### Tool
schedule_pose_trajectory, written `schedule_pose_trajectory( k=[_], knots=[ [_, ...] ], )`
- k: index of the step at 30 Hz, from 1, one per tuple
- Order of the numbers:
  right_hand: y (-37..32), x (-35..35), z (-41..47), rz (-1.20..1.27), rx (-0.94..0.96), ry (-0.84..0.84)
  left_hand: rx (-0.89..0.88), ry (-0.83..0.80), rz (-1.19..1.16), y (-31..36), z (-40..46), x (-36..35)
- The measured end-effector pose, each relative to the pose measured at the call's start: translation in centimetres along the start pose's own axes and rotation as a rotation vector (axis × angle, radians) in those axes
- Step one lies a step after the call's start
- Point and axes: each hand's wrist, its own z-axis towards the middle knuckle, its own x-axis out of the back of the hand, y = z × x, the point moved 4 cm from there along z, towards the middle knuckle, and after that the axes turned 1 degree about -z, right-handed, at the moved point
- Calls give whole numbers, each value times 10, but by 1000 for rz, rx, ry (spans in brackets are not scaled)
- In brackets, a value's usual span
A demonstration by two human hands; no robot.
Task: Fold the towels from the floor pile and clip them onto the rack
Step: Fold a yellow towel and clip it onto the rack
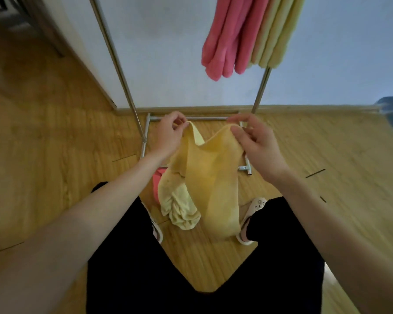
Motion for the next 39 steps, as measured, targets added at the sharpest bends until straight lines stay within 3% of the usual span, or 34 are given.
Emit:
schedule_pose_trajectory(
  k=[3, 11, 17, 24, 31, 35, 39],
  knots=[
    [-34, -3, 4, 154, 36, 47, 40, -66, -207, 19, -2, 1],
    [-60, -17, 3, 233, 114, 134, -16, -200, -340, 50, -59, 21],
    [-72, -23, 1, 280, 88, 102, -212, -130, -144, 56, -102, 49],
    [-96, -23, 6, 317, 138, 99, -247, -117, 11, 78, -99, 44],
    [-91, -12, 8, 392, 96, 248, 73, -78, -384, 81, -91, 55],
    [-76, -10, 4, 445, 10, 269, 39, -148, -512, 90, -92, 62],
    [-73, -9, -3, 480, -13, 260, -168, -234, -159, 106, -102, 65]
  ],
)
